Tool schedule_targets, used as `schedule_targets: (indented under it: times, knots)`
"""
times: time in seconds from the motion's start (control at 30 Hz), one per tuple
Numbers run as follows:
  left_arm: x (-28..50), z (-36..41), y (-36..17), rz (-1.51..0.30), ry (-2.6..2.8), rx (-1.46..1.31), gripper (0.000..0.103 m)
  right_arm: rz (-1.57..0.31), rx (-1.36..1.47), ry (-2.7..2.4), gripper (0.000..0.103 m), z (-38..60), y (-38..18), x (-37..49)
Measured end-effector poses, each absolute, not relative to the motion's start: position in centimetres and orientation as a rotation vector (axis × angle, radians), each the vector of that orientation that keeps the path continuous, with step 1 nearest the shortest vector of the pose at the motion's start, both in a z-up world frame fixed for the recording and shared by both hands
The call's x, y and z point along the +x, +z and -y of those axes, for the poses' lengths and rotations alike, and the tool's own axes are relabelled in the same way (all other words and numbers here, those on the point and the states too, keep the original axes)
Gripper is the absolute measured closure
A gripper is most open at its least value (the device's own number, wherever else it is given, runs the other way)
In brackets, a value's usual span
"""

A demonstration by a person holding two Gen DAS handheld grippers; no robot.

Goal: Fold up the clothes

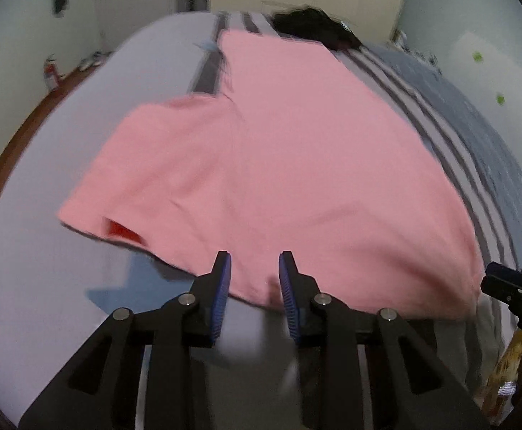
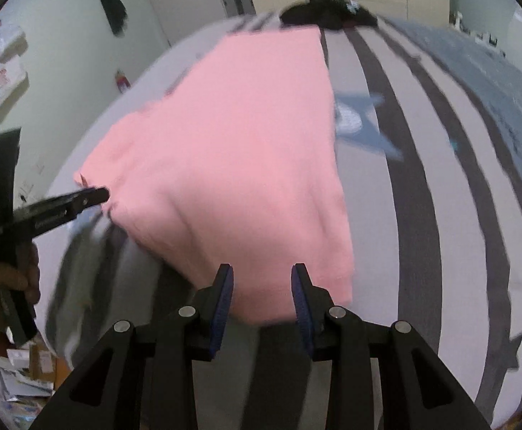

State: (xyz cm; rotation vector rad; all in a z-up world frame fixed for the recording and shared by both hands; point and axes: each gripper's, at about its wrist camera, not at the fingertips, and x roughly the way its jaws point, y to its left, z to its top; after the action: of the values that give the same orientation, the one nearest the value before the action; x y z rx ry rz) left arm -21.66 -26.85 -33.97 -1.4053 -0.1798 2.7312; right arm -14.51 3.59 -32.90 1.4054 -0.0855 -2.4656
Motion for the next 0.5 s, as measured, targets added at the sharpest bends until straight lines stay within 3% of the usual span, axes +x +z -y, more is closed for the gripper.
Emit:
schedule_targets:
  times: [0.07, 0.13, 0.23, 0.33, 0.5]
  knots:
    - [-22.4, 28.9, -33.6, 0.236, 2.805, -1.400, 0.074, 0.100, 1.353, -2.497, 0.073, -3.4, -32.1, -16.0]
    - [-23.8, 32.0, -33.8, 0.299, 2.885, -1.410, 0.056, 0.094, 1.312, -2.530, 0.073, -2.7, -31.8, -18.1]
    - [-25.2, 36.0, -34.3, 0.389, 2.967, -1.412, 0.047, 0.091, 1.272, -2.567, 0.073, -2.2, -31.4, -20.9]
    - [-26.4, 38.5, -36.4, 0.379, 2.959, -1.482, 0.047, 0.098, 1.242, -2.598, 0.073, -1.6, -31.1, -23.7]
    - [-25.8, 39.9, -38.7, 0.189, 2.962, -1.566, 0.042, 0.103, 1.234, -2.612, 0.073, -0.9, -31.8, -26.1]
